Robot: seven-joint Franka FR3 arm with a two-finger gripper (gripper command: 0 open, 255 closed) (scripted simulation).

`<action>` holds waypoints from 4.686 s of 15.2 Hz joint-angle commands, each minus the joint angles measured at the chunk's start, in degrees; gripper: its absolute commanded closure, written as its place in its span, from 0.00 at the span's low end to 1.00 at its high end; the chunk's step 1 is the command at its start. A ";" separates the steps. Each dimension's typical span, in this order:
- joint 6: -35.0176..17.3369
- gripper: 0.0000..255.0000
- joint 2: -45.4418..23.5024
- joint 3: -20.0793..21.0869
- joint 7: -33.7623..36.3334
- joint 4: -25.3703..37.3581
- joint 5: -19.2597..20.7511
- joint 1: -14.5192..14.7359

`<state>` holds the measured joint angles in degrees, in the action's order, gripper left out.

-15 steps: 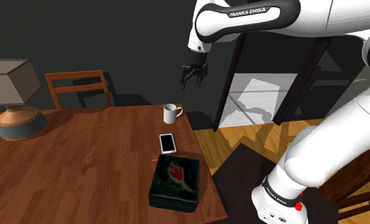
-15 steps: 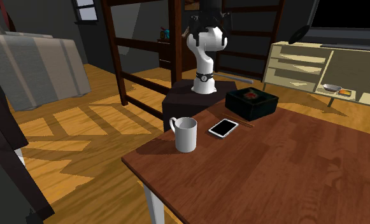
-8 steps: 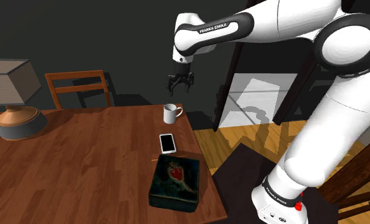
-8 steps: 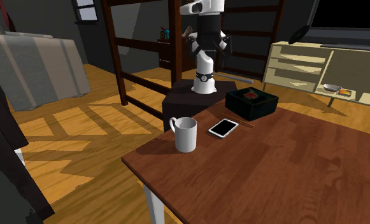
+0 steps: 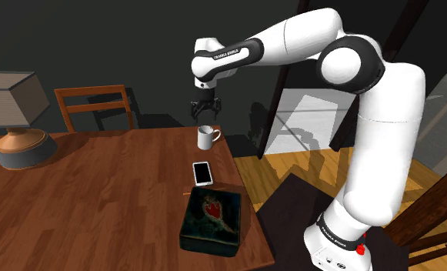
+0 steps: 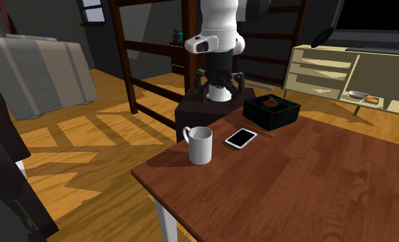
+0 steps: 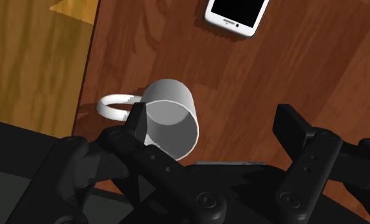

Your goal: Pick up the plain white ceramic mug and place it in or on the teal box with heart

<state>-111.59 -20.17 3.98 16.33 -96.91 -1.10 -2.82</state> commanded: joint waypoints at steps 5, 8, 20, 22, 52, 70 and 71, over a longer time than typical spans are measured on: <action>2.60 0.00 -14.67 -1.08 2.25 14.02 0.78 0.21; 3.25 0.00 -19.29 -1.41 2.80 18.39 0.88 0.26; -1.21 0.00 -20.40 -1.43 2.81 15.04 0.90 0.32; -1.19 0.00 -20.41 -1.43 2.81 15.05 0.90 0.32; 10.77 1.00 -14.59 -1.29 3.01 21.21 0.75 0.27; 13.39 1.00 -1.65 -0.07 6.40 11.00 0.08 2.38; 12.47 1.00 0.37 0.21 7.08 8.10 -0.08 2.80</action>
<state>-97.77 -22.32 3.91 22.70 -84.98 -1.01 -0.44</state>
